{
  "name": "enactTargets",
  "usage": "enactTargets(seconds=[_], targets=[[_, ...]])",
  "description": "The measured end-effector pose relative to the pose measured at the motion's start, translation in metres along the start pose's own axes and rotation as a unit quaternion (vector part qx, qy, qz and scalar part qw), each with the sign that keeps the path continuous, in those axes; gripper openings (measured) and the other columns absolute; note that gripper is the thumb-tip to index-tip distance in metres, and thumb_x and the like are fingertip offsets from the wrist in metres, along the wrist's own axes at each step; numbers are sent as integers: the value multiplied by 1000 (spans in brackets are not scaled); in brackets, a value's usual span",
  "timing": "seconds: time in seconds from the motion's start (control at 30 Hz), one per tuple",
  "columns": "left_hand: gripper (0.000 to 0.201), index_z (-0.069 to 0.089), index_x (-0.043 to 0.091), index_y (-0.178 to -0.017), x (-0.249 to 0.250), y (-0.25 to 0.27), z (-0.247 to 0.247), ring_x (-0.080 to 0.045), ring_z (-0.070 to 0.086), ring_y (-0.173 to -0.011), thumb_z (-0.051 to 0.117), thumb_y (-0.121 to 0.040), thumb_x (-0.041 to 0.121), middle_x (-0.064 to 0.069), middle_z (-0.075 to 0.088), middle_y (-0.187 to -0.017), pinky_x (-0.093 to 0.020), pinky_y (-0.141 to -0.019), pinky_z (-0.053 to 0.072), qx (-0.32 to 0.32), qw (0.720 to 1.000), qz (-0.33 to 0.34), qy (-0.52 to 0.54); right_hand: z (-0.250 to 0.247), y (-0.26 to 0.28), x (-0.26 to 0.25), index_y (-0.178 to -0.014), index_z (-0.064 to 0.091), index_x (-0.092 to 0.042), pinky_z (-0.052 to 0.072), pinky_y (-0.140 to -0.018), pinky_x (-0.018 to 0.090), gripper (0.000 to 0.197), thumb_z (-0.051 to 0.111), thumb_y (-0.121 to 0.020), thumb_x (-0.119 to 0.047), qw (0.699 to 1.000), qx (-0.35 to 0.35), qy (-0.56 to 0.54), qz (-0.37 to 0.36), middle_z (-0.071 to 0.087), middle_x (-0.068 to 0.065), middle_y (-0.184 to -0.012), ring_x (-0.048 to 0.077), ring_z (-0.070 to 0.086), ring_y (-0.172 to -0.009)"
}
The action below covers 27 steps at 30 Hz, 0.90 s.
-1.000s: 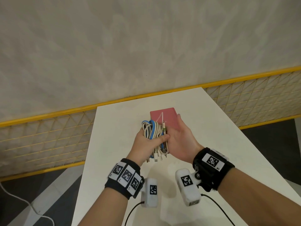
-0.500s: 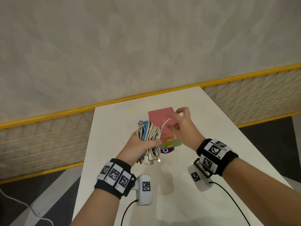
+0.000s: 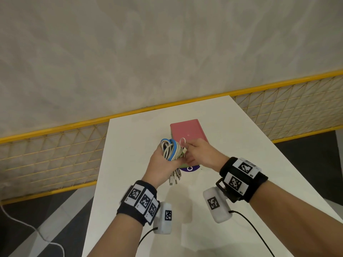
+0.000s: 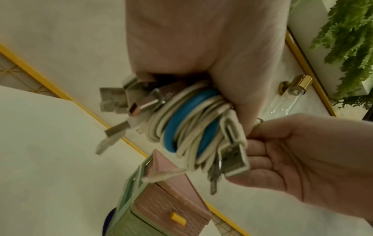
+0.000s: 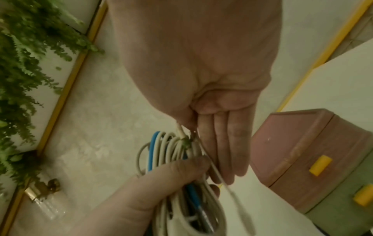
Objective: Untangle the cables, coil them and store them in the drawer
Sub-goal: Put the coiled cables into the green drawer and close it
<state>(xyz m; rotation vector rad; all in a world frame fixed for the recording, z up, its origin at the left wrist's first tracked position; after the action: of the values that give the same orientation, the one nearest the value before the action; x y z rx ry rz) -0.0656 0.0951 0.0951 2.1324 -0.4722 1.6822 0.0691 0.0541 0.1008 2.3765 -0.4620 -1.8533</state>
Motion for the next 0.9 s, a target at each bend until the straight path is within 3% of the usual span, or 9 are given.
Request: enactTargets(seconds=[0.07, 0.17, 0.33, 0.4, 0.5, 0.57, 0.73, 0.83, 0.9], targets=[[41, 60, 15, -106, -4, -1, 2, -4, 68, -75, 83, -72, 9, 4, 71, -89, -14, -61, 51, -10, 1000, -5, -9, 1, 3, 1, -102, 63, 4, 59, -78, 42, 33, 38, -101, -17, 999, -14, -29, 21, 68, 11, -67, 28, 67, -67], [43, 60, 19, -107, -12, -4, 3, -14, 70, -86, 82, -72, 8, 0, 72, -94, -24, -71, 56, 14, 1000, 2, -8, 4, 6, 2, -112, 63, -1, 58, -84, 38, 31, 38, -97, -13, 995, -41, -76, 41, 69, 26, -102, 35, 69, -91], [36, 60, 21, -98, -14, -13, 7, -15, 67, -76, 80, -71, 7, 0, 70, -86, -25, -65, 56, 38, 999, -3, -11, -3, 10, 9, -121, 63, -17, 54, -89, 32, 33, 40, -98, -22, 993, -75, -89, 28, 70, 14, -110, 26, 68, -100], [37, 59, 22, -98, -15, -22, 8, -15, 67, -77, 80, -70, 11, -1, 70, -88, -27, -66, 56, 35, 998, -19, -42, -16, 8, 22, -115, 64, -20, 52, -88, 28, 27, 45, -96, -19, 997, -5, -82, 0, 70, 5, -109, 20, 67, -101], [44, 54, 21, -107, -18, -46, 14, -15, 64, -79, 76, -69, 14, 1, 66, -91, -28, -69, 52, 12, 988, -49, -149, -39, 6, 58, -119, 55, -19, 46, -70, 15, 28, 52, -93, -10, 979, 183, -82, 24, 62, -4, -99, 8, 60, -88], [49, 52, 22, -109, -19, -60, 24, -18, 64, -84, 76, -66, 21, 3, 65, -92, -32, -76, 55, -32, 971, -68, -225, -47, 1, 90, -135, 42, -10, 45, -77, 23, 45, 52, -91, -11, 967, 234, -57, 86, 57, 6, -104, 19, 58, -92], [44, 56, 15, -96, -27, -80, 36, -23, 66, -86, 71, -57, 28, -5, 66, -93, -39, -78, 58, -96, 934, -113, -326, -35, -28, 150, -145, 24, -11, 48, -97, 44, 62, 51, -90, -12, 961, 191, -38, 195, 61, 8, -98, 31, 61, -106], [47, 55, 14, -91, -30, -86, 34, -25, 66, -83, 68, -49, 32, -5, 66, -91, -37, -73, 56, -112, 917, -119, -363, -25, -45, 157, -147, 17, -11, 52, -93, 44, 73, 59, -88, -22, 960, 183, -92, 191, 65, 9, -98, 29, 65, -101], [42, 55, 18, -90, -32, -89, 35, -22, 66, -81, 71, -54, 32, -2, 66, -90, -34, -71, 56, -115, 911, -118, -377, -18, -57, 156, -139, 27, -8, 55, -79, 41, 64, 62, -86, -21, 956, 184, -123, 190, 66, 16, -104, 28, 67, -88]])
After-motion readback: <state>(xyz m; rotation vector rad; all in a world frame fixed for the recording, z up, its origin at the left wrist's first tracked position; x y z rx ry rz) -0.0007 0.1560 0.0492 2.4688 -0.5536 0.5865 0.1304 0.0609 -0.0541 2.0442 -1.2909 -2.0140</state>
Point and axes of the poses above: each hand's wrist, its own y-axis away from the middle knuckle, its own z-axis out of the palm, x = y × z, the point moved 4 cm from there along -y, towards the middle knuckle
